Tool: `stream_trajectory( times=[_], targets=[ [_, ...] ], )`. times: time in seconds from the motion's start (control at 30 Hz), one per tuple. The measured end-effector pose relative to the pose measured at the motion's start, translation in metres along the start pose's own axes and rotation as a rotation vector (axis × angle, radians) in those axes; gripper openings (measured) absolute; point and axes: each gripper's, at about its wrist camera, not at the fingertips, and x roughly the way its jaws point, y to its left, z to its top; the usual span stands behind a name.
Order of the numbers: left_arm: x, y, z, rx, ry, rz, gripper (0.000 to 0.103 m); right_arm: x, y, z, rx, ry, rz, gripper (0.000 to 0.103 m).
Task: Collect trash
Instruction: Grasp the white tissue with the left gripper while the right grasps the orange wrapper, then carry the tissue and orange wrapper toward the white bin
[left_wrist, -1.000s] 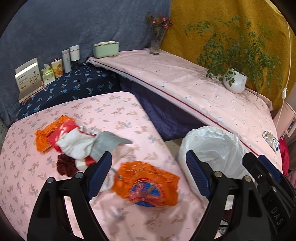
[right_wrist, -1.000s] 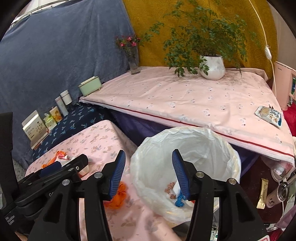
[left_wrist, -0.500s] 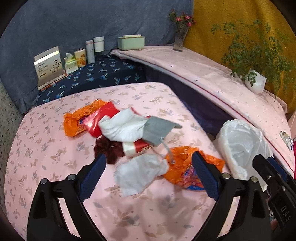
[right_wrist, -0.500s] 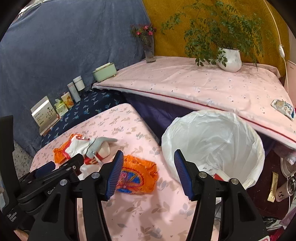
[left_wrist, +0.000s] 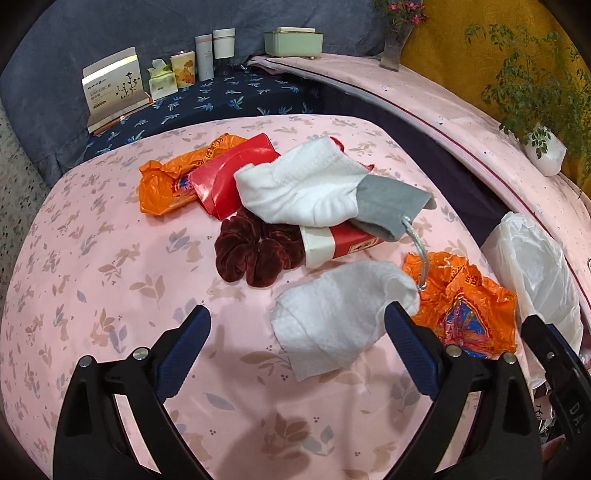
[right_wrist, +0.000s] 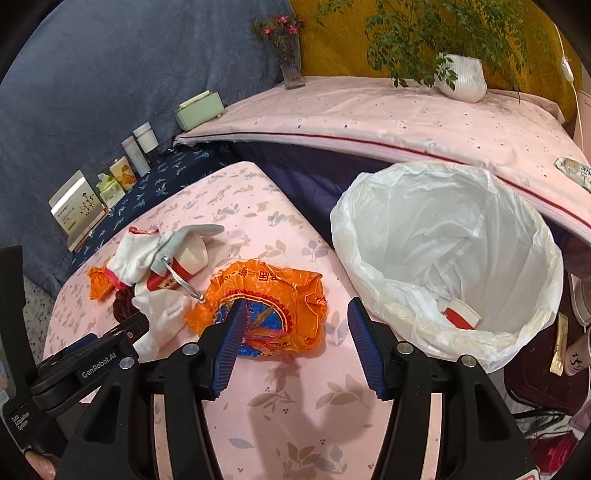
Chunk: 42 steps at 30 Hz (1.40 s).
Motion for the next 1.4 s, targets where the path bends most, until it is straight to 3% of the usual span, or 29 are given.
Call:
stream_trajectory(
  times=[0.2,0.27,0.5,0.57,0.73,0.83,1.4],
  targets=[
    [0.012,-0.003,0.0,0.006,0.007,-0.026,0.09,0.025,-0.001,-0.005,0.012,0.043,-0.003,0.054],
    [0.015,-0.005,0.0,0.009,0.01,-0.04,0.085,0.032,0.0,-0.007,0.011,0.056,-0.003,0.047],
    [0.024,-0.015,-0.005,0.03,0.055,-0.075,0.058,0.048,0.003,-0.016,0.003,0.093,-0.012,0.03],
    [0.024,-0.017,-0.008,0.035,0.054,-0.071,0.052,0.048,0.002,-0.016,0.005,0.097,-0.01,0.018],
    [0.016,-0.022,-0.012,0.048,0.047,-0.073,0.025,0.042,0.0,-0.017,0.01,0.1,0.002,0.014],
    [0.007,-0.022,-0.01,0.046,0.046,-0.081,0.014,0.03,0.002,-0.013,0.005,0.08,0.015,0.012],
    [-0.083,-0.079,0.018,0.113,-0.109,-0.165,0.011,-0.074,-0.017,0.046,0.022,-0.162,0.037,0.011]
  ],
)
